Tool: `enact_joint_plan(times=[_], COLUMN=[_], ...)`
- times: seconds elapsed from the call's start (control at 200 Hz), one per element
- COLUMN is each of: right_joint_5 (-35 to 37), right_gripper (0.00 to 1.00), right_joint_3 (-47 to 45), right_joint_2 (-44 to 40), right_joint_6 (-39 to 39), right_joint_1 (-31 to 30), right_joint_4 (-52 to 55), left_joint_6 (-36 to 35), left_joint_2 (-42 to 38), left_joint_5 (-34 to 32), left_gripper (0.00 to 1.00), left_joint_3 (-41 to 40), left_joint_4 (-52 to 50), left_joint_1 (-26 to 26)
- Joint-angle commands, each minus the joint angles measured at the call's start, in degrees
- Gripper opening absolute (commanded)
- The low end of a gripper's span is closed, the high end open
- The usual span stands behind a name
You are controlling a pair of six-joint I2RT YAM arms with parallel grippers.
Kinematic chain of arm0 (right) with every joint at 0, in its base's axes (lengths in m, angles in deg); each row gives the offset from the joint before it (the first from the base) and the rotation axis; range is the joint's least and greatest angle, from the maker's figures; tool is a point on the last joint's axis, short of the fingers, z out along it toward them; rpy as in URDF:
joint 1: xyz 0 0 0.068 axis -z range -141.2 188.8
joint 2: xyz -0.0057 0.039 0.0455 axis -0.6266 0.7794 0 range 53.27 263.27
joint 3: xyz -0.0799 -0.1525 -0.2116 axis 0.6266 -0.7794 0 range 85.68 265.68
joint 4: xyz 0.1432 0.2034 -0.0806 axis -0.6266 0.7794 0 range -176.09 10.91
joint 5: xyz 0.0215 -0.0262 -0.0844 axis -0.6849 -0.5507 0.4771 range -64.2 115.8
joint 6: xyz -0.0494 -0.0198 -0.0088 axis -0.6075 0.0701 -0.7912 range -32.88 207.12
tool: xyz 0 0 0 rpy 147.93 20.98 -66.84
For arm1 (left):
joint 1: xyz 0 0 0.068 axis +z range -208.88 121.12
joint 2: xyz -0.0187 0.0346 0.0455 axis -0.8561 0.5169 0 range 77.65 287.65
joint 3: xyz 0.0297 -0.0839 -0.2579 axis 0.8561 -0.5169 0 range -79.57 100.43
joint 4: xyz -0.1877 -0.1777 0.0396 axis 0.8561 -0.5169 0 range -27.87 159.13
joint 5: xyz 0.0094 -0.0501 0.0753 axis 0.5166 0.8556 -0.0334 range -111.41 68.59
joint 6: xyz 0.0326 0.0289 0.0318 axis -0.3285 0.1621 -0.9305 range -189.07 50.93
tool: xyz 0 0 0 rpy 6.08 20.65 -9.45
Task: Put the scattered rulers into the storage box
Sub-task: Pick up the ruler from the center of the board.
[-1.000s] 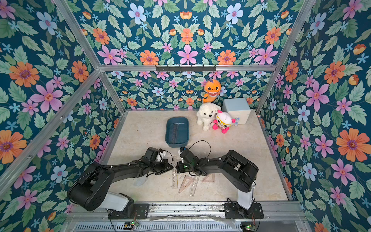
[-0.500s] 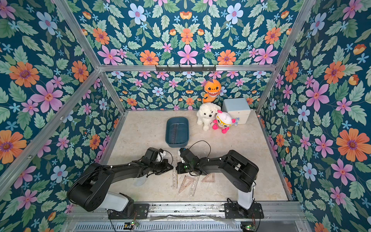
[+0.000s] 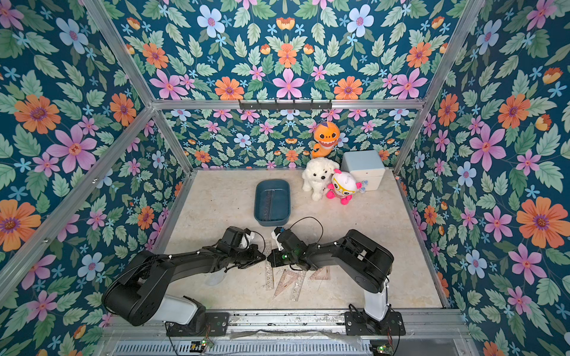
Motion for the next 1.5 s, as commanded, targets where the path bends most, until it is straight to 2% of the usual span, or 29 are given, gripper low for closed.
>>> enact_joint_plan(times=[0.0,0.195,0.47,0.535,0.68,0.985,1.14,1.495], right_joint_5=[1.18,0.69,-0.1,-0.14,-0.27,-1.43,-1.37,-0.62], right_gripper=[0.0,0.0,0.0,0.0,0.0,0.0,0.0,0.0], right_joint_3=[-0.57,-0.89,-0.89,-0.98,-1.33,-0.92,-0.69,-2.72], right_joint_2=[-0.5,-2.16,0.37,0.82,1.83,-0.97,-3.42,-3.9], right_joint_6=[0.1,-0.05,0.34,0.34,0.52,-0.18,-0.62,0.17], right_joint_1=[-0.06,-0.04,-0.06,-0.06,-0.06,0.03,0.04,0.58], right_joint_4=[5.13,5.1,4.14,4.08,3.81,4.16,4.33,2.77], left_joint_6=[-0.38,-0.31,-0.32,-0.25,-0.22,-0.13,-0.15,-0.04], left_joint_2=[0.25,0.25,-0.19,-0.29,-0.37,0.56,0.48,0.16], left_joint_5=[-1.21,-1.23,-1.41,-1.39,-1.39,-1.34,-1.49,-1.48], left_gripper=[0.0,0.0,0.0,0.04,0.2,0.14,0.14,0.27], left_joint_3=[-0.03,-0.08,0.28,0.41,0.68,0.41,0.26,0.21], left_joint_4=[-1.64,-1.62,-1.88,-1.88,-1.62,-1.18,-1.18,-1.18], left_joint_1=[0.08,0.03,0.03,0.03,-0.05,-0.05,-0.06,-0.01])
